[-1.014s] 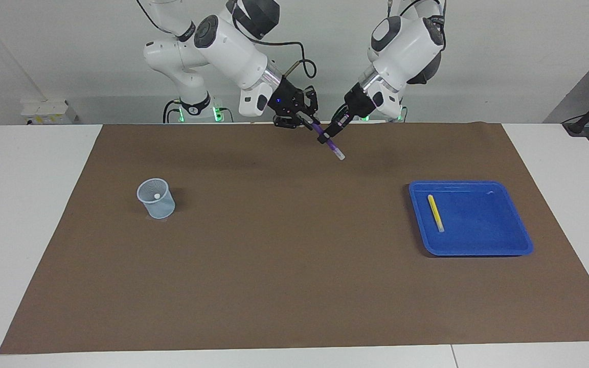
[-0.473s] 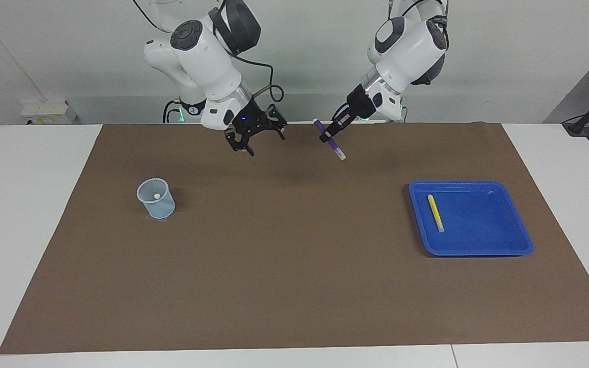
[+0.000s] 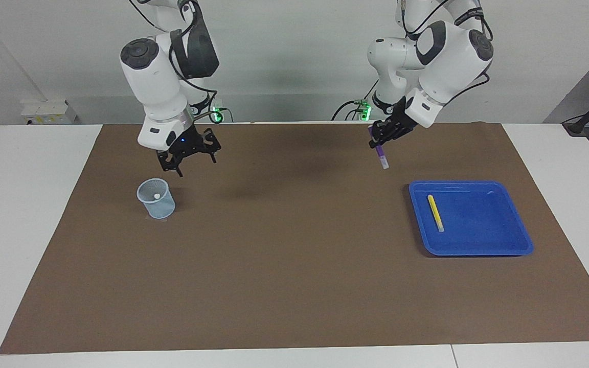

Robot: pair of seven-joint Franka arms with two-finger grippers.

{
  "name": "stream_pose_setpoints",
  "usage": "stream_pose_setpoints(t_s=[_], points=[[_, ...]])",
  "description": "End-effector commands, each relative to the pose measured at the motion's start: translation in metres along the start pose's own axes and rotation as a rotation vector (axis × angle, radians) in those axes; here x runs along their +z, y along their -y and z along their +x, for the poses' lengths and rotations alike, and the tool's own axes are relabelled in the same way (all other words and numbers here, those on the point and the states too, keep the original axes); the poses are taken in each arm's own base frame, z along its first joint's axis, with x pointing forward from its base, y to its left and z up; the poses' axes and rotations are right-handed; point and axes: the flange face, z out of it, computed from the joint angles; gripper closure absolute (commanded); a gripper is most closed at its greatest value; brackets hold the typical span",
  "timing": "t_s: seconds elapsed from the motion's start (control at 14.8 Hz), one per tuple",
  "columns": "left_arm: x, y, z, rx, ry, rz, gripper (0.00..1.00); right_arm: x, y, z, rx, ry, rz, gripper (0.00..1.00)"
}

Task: Right arm passes pens to left for tray arrangement
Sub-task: 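Lay the purple pen in the tray while the right gripper returns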

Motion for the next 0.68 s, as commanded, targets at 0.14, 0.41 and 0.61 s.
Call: stream_pose_setpoints(t_s=[0.14,0.41,0.61], points=[[-0.015,0.081,0.026,0.259,0.0,0.16,1.0,0.041,-0.046,-0.018,-0.002,0.025,-0.037,0.27],[-0.001,0.126,0.058,0.288,-0.015,0.225,1.0,0.057,-0.071,-0.024,-0.001,0.06,-0.079,0.33],[0.012,0.154,0.079,0.274,-0.041,0.261,1.0,0.069,-0.084,-0.029,0.028,0.048,-0.078,0.34]])
